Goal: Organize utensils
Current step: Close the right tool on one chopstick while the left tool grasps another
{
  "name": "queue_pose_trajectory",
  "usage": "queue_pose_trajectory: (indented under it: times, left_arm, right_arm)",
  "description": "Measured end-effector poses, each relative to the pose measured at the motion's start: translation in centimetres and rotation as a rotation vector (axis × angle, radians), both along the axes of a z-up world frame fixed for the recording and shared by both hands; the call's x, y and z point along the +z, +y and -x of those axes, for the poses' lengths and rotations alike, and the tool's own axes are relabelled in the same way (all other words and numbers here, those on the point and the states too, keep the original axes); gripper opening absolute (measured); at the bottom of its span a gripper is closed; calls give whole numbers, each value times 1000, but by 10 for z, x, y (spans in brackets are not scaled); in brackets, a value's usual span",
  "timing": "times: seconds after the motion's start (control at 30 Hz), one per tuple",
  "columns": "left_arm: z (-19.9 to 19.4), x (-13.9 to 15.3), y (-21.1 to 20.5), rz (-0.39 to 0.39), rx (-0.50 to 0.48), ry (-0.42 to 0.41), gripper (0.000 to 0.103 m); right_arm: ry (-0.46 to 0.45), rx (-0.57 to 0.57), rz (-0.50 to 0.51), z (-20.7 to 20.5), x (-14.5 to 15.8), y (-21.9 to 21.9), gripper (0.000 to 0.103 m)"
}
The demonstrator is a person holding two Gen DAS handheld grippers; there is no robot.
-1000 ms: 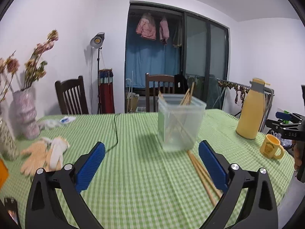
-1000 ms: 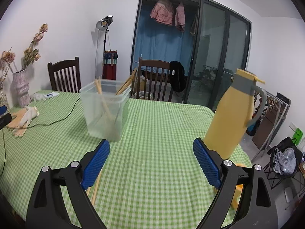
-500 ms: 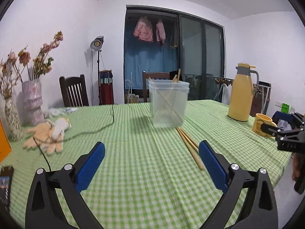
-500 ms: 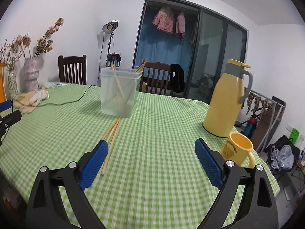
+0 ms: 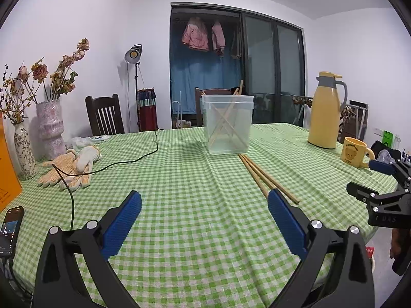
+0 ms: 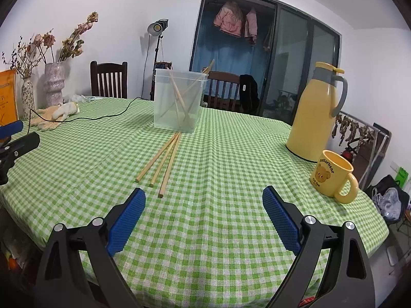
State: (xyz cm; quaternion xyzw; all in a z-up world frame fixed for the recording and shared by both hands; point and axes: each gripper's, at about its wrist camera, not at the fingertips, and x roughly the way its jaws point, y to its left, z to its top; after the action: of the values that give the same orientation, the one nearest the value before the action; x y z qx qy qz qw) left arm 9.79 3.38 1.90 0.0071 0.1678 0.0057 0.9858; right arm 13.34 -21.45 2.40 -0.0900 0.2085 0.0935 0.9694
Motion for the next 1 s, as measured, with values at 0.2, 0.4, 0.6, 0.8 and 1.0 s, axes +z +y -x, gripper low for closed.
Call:
queue_pose_trajectory:
  times: [0.2, 0.4, 0.6, 0.8, 1.0]
  left_arm:
    - [-6, 2, 3, 14, -2, 7, 95]
    - [-25, 1, 2, 22, -35, 55, 95]
    - [-76, -9, -2, 73, -109, 200, 95]
    - [-111, -20, -15, 47, -132, 284, 86]
    - [-135, -29, -34, 35, -186, 344, 73]
  right_arm:
    - [-3, -13, -34, -2, 2, -7, 89]
    - [81, -11, -51, -27, 1, 2, 89]
    - [243, 39, -49, -70, -12, 19, 81]
    - [350, 82, 21, -97, -34, 39, 43]
    - [401, 136, 15, -105, -45, 49, 27]
